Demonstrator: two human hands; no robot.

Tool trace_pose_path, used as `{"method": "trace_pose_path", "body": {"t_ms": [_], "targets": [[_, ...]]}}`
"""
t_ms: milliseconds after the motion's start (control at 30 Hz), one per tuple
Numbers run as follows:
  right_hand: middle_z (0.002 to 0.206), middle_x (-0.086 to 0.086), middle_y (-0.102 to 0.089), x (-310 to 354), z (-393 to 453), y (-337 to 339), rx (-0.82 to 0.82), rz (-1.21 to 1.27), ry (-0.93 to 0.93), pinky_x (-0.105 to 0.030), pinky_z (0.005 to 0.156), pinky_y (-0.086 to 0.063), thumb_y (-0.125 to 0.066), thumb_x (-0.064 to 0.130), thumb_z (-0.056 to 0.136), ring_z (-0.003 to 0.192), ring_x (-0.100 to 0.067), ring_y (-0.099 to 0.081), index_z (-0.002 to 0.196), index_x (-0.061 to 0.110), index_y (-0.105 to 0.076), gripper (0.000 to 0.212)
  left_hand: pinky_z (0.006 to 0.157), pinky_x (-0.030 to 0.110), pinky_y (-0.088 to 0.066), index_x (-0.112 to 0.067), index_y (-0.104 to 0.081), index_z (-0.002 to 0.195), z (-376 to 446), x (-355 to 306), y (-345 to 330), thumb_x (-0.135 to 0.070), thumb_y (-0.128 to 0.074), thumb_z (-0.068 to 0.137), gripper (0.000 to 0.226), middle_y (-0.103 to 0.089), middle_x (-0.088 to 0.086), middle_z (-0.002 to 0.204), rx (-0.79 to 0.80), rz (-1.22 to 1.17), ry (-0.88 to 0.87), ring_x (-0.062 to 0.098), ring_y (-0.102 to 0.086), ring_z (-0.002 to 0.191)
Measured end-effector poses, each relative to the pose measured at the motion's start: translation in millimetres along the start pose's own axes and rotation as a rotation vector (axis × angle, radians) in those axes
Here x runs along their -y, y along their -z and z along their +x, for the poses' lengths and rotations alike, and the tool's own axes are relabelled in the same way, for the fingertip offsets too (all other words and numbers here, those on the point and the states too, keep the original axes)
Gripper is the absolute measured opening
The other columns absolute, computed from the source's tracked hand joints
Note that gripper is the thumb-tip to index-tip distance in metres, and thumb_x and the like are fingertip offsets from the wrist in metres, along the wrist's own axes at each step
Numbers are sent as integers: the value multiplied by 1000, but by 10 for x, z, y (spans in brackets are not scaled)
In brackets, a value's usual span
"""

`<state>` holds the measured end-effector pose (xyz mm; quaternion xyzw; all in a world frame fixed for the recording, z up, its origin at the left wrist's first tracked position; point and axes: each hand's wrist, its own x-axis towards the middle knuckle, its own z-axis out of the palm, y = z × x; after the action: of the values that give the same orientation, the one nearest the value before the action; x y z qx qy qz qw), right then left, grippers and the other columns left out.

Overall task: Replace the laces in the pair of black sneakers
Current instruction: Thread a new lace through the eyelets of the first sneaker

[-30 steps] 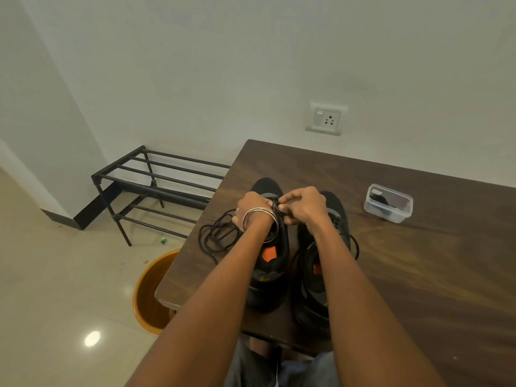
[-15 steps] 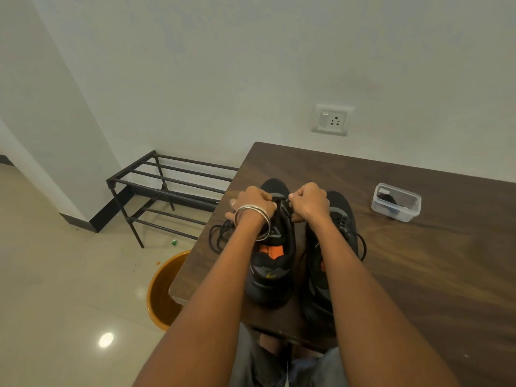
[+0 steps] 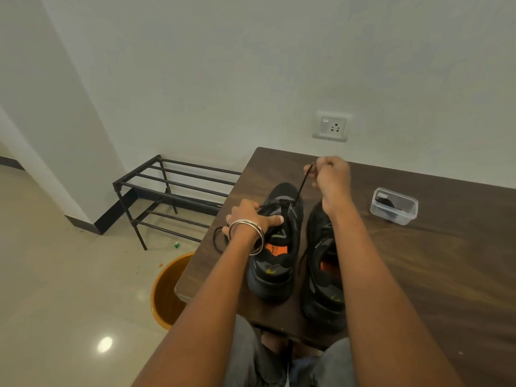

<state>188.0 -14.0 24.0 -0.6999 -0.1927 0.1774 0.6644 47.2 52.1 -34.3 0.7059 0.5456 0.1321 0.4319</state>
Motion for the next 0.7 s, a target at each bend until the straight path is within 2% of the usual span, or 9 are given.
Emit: {"method": "trace_pose_path", "body": {"t_ms": [67, 167, 200, 267, 367, 433, 500, 567, 700], "targets": [[74, -5, -63, 171, -65, 48, 15, 347, 47, -33, 66, -55, -38, 7, 103, 63, -16, -61, 93, 9, -53, 19, 98, 51, -45, -18, -48, 123, -23, -3, -16, -50, -86, 58, 81, -52, 10, 125, 27, -16, 39, 33, -51, 116], [66, -3, -54, 369, -127, 169, 43, 627, 168, -26, 48, -43, -44, 7, 103, 50, -11, -46, 86, 11, -55, 20, 96, 48, -49, -12, -38, 137, -49, -11, -46, -46, -87, 59, 99, -49, 14, 133, 71, -77, 96, 34, -52, 117], [66, -2, -54, 369, -123, 194, 52, 565, 202, -23, 47, -38, -48, 8, 102, 50, -9, -44, 86, 11, -57, 18, 96, 48, -49, -12, -36, 139, -56, -12, -51, -47, -87, 58, 102, -48, 14, 134, 77, -79, 106, 35, -51, 118], [72, 1, -60, 294, -138, 208, 87, 184, 223, -23, 57, -41, -55, 14, 99, 57, -6, -50, 89, 12, -63, 13, 97, 49, -48, -12, -32, 142, -44, -7, -69, -49, -87, 58, 107, -44, 15, 138, 80, -67, 117, 36, -49, 121], [108, 0, -68, -56, -95, 196, 266, -592, 121, -28, 91, -46, -65, 27, 94, 97, -11, -61, 108, 13, -69, 20, 99, 49, -46, -14, -29, 145, -36, -7, -81, -51, -85, 59, 108, -36, 16, 141, 62, -33, 114, 37, -43, 126], [123, -9, -65, -278, -83, 141, 418, -875, 37, -35, 98, -46, -67, 28, 93, 114, -24, -60, 122, 8, -66, 35, 101, 50, -43, -15, -30, 144, -27, 2, -88, -52, -84, 62, 105, -34, 17, 142, 46, 14, 98, 38, -38, 128], [120, -15, -67, -385, -69, 70, 429, -960, 9, -38, 97, -49, -67, 27, 93, 113, -30, -61, 118, 5, -69, 33, 104, 49, -39, -17, -31, 141, -31, -1, -82, -53, -81, 64, 99, -33, 16, 143, 24, 83, 65, 38, -32, 132], [109, -16, -71, -435, -42, 5, 349, -936, 22, -41, 92, -53, -67, 23, 93, 102, -30, -65, 101, 4, -74, 22, 104, 49, -35, -18, -32, 141, -31, -9, -81, -54, -80, 66, 95, -34, 15, 143, 12, 122, 35, 37, -28, 133], [95, -8, -74, -349, -60, -39, 235, -699, 60, -34, 88, -52, -65, 13, 93, 95, -21, -66, 82, 5, -76, 18, 104, 50, -34, -20, -34, 140, -32, -18, -67, -54, -79, 67, 92, -34, 14, 143, 13, 122, 21, 37, -28, 133]]}}
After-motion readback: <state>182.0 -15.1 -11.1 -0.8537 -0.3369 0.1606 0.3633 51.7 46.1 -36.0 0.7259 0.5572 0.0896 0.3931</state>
